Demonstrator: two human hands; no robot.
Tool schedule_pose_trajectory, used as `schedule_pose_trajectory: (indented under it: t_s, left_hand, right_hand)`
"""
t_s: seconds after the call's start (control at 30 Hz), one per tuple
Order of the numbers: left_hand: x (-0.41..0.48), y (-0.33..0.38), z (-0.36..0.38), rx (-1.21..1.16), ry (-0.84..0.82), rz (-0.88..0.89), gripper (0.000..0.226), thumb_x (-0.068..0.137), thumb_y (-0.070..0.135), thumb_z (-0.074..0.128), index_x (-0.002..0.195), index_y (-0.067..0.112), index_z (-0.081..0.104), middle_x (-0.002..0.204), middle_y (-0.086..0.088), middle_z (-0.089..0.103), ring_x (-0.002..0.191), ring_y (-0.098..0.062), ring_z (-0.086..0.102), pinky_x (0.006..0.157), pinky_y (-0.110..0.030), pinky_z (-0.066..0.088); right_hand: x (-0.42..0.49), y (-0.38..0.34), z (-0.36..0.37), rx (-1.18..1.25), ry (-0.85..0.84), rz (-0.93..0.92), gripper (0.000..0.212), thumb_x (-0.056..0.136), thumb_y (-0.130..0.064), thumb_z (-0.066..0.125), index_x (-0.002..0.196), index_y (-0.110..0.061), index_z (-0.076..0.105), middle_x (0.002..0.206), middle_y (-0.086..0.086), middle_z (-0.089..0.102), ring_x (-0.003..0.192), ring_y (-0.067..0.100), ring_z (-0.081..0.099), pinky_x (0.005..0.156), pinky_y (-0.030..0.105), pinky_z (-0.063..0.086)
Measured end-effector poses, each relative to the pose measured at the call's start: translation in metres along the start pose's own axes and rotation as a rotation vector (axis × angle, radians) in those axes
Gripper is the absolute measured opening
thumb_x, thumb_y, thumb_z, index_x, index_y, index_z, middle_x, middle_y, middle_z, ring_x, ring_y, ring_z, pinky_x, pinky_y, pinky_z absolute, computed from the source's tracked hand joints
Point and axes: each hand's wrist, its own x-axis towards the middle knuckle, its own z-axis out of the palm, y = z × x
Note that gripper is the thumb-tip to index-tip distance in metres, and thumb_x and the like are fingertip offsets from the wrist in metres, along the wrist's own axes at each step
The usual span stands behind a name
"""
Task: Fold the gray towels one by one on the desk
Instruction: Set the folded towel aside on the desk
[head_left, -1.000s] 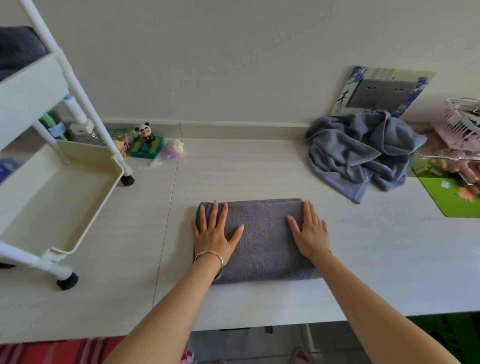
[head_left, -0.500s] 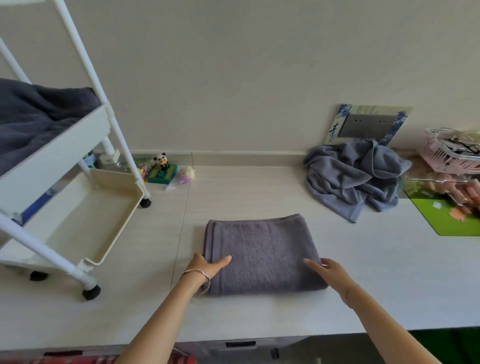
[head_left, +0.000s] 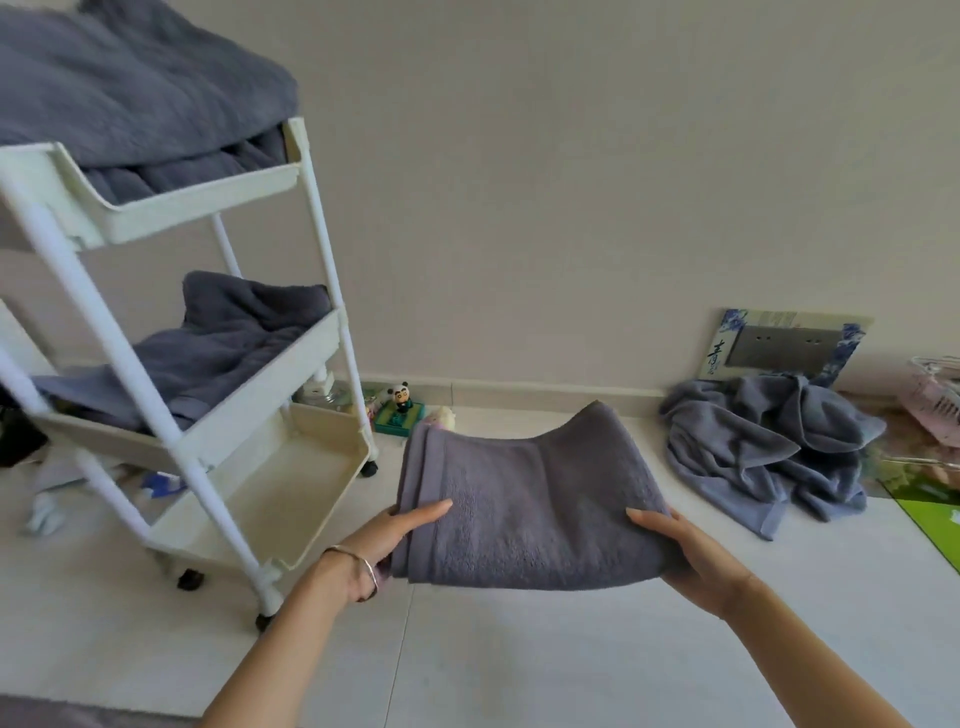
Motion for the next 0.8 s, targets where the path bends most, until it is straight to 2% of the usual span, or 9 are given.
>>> schedule_pose_trajectory:
  t_s: [0.13,0.23,0.3,0.37,0.4,0.47,0.53,0.63,0.8]
  left_hand:
    - [-0.048,0.051,-0.020,-0.228,0.048,0.203,0.016,0.086,0.016,0.063,0.101,0.012,0.066,0.090,-0.006,0.075,0.077,-0.015,0.072,0.066,-0.028,0.058]
    - [-0.087,0.078,-0.037,-0.407,0.061,0.363,0.016,0.079,0.014,0.068,0.093,0.011,0.074,0.093,-0.008,0.074,0.079,-0.017,0.072,0.063,-0.031,0.060]
    - [-0.106,0.089,-0.046,-0.491,0.060,0.457,0.044,0.045,0.019,0.093,0.085,0.011,0.078,0.100,-0.012,0.073,0.086,-0.023,0.071,0.063,-0.036,0.060]
    - [-0.123,0.097,-0.056,-0.558,0.100,0.525,0.070,0.022,0.022,0.098,0.088,0.011,0.078,0.105,-0.015,0.071,0.091,-0.026,0.070,0.066,-0.040,0.059]
    - [-0.128,0.100,-0.059,-0.568,0.115,0.542,0.072,0.024,0.023,0.098,0.092,0.011,0.078,0.109,-0.015,0.070,0.094,-0.027,0.069,0.067,-0.040,0.059]
    - [-0.143,0.108,-0.064,-0.553,0.183,0.575,0.061,0.050,0.027,0.091,0.106,0.012,0.073,0.115,-0.013,0.068,0.102,-0.027,0.067,0.070,-0.039,0.059]
    - [-0.152,0.111,-0.069,-0.515,0.260,0.583,0.045,0.072,0.024,0.069,0.116,0.015,0.065,0.116,-0.011,0.068,0.104,-0.026,0.066,0.074,-0.039,0.059]
    - [-0.160,0.116,-0.067,-0.412,0.341,0.613,0.042,0.077,0.022,0.062,0.119,0.017,0.060,0.115,-0.007,0.069,0.106,-0.024,0.065,0.084,-0.042,0.056]
    - [-0.154,0.131,-0.050,-0.391,0.480,0.641,0.055,0.070,0.024,0.078,0.122,0.018,0.059,0.111,-0.005,0.070,0.107,-0.023,0.063,0.089,-0.040,0.051]
  right_hand:
    - [0.014,-0.059,0.044,0.089,-0.119,-0.109,0.086,0.038,-0.030,0.093,0.116,-0.011,0.060,0.107,0.011,0.070,0.091,0.022,0.070,0.066,0.029,0.057]
    - [0.029,-0.100,0.080,0.153,-0.221,-0.150,0.060,0.059,-0.026,0.081,0.109,-0.001,0.061,0.094,0.011,0.072,0.079,0.019,0.071,0.060,0.026,0.056]
    - [0.042,-0.121,0.102,0.155,-0.295,-0.183,0.059,0.051,-0.028,0.085,0.101,-0.001,0.067,0.092,0.011,0.073,0.078,0.019,0.071,0.060,0.026,0.056]
    - [0.059,-0.139,0.128,0.108,-0.384,-0.189,0.058,0.049,-0.027,0.087,0.098,-0.001,0.070,0.093,0.013,0.072,0.079,0.020,0.071,0.061,0.026,0.057]
    - [0.066,-0.147,0.138,0.083,-0.409,-0.198,0.055,0.055,-0.025,0.084,0.101,0.000,0.068,0.094,0.013,0.072,0.080,0.021,0.071,0.063,0.027,0.057]
    - [0.083,-0.163,0.165,0.010,-0.493,-0.217,0.067,0.049,-0.030,0.087,0.105,0.000,0.066,0.097,0.015,0.072,0.083,0.022,0.070,0.065,0.027,0.057]
    - [0.100,-0.175,0.185,-0.062,-0.551,-0.247,0.078,0.044,-0.035,0.090,0.109,-0.001,0.064,0.102,0.017,0.070,0.088,0.024,0.070,0.068,0.027,0.057]
    - [0.123,-0.193,0.214,-0.161,-0.686,-0.240,0.054,0.071,-0.027,0.074,0.116,-0.001,0.061,0.112,0.019,0.067,0.102,0.030,0.066,0.079,0.031,0.056]
    - [0.151,-0.204,0.252,-0.303,-0.854,-0.216,0.043,0.075,-0.022,0.069,0.112,0.001,0.064,0.112,0.022,0.066,0.103,0.033,0.065,0.079,0.031,0.055]
